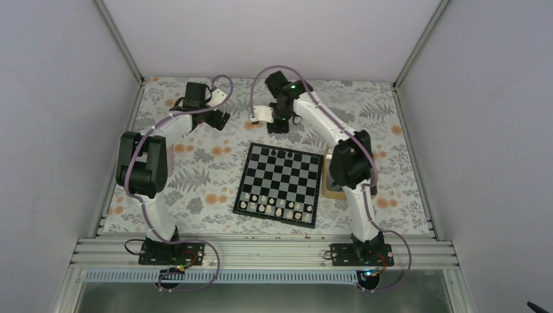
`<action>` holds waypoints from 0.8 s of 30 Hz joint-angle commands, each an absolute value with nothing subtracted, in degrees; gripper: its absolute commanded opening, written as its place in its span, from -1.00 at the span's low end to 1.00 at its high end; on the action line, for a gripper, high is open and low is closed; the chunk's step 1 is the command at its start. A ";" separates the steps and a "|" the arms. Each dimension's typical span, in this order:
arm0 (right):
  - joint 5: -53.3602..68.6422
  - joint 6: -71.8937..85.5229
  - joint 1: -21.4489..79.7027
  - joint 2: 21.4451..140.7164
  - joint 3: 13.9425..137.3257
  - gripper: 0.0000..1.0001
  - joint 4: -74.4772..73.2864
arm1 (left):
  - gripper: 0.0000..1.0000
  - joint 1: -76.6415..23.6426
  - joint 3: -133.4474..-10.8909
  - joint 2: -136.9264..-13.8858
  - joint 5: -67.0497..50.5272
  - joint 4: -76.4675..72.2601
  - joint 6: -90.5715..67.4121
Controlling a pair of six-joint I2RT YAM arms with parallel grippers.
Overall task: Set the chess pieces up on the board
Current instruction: Place the chess piece on the chessboard.
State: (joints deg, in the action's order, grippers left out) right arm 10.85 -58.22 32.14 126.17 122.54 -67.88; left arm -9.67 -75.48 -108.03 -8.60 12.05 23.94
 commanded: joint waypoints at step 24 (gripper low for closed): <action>14.18 -58.97 39.29 138.81 129.54 -0.89 -68.55 | 1.00 -8.61 -71.01 -105.94 -11.29 7.48 23.78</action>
